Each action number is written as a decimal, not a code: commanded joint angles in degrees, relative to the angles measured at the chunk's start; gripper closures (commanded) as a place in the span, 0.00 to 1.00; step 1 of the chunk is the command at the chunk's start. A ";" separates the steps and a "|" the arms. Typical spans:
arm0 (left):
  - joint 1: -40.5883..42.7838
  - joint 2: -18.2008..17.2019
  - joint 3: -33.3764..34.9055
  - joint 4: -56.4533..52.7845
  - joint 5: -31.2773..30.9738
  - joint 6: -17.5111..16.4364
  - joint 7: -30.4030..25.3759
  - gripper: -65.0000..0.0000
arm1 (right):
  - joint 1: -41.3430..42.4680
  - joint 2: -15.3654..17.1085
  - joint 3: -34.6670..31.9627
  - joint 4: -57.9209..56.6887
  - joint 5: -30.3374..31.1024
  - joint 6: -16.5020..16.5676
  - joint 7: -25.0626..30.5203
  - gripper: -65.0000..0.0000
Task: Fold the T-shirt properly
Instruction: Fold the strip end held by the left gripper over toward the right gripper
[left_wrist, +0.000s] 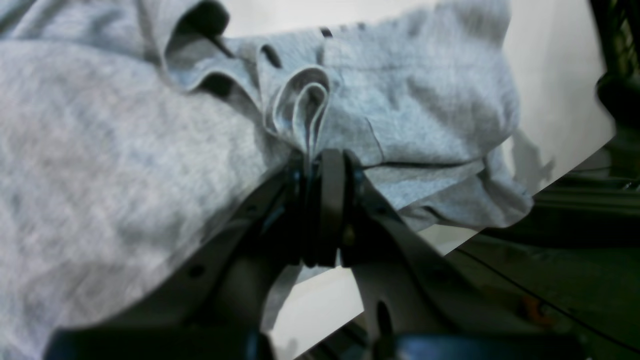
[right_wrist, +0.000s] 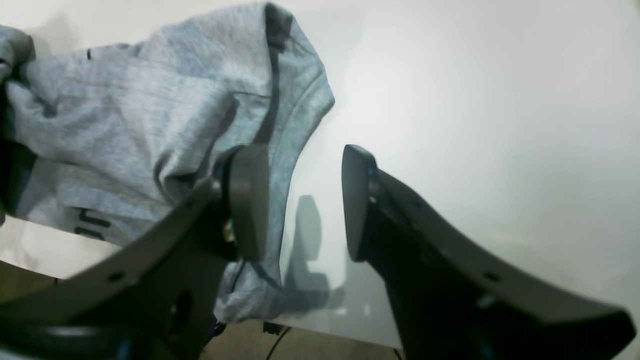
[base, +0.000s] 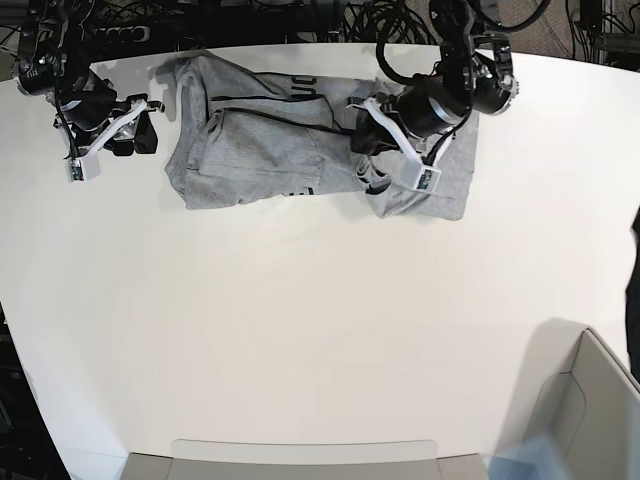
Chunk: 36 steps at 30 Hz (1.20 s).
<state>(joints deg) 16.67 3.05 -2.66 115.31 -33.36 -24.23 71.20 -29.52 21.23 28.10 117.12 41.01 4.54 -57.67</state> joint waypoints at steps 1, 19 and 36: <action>-0.27 0.34 0.85 0.87 -0.09 -0.17 -1.44 1.00 | 0.11 0.61 0.25 0.81 0.61 0.26 0.83 0.62; 2.10 -2.30 2.96 1.22 -9.58 -0.43 -2.50 0.83 | 1.34 -1.41 0.61 0.81 0.61 0.26 1.19 0.62; 0.87 -3.71 -17.70 -2.03 -16.88 -10.63 -1.79 0.83 | 3.45 -4.40 4.91 -3.76 18.81 0.26 0.92 0.60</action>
<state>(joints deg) 17.89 -0.56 -20.40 112.44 -48.73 -34.41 70.39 -26.28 15.94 32.49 112.90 59.46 4.58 -57.36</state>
